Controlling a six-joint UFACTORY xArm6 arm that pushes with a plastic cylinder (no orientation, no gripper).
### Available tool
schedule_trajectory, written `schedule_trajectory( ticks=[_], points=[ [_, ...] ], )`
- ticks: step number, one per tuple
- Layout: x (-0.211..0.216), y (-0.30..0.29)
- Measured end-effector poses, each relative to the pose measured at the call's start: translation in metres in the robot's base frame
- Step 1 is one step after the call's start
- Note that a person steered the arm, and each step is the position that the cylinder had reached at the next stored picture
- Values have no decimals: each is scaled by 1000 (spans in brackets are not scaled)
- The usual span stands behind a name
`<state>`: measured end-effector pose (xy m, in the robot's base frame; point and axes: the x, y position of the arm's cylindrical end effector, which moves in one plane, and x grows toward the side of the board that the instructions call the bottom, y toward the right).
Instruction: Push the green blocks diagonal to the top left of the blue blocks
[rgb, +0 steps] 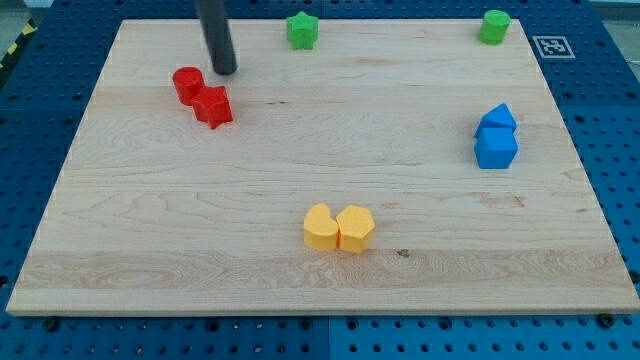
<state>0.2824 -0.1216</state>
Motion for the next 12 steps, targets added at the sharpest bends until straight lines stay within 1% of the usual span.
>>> schedule_trajectory(
  ticks=[1,2,3,4,5,6,7,8,10,11,12],
  points=[
    [-46,9],
    [-87,46],
    [-88,94],
    [-89,122],
    [-89,118],
    [-89,87],
    [-83,84],
    [-65,114],
    [-33,143],
    [-42,150],
    [-86,203]
  ],
)
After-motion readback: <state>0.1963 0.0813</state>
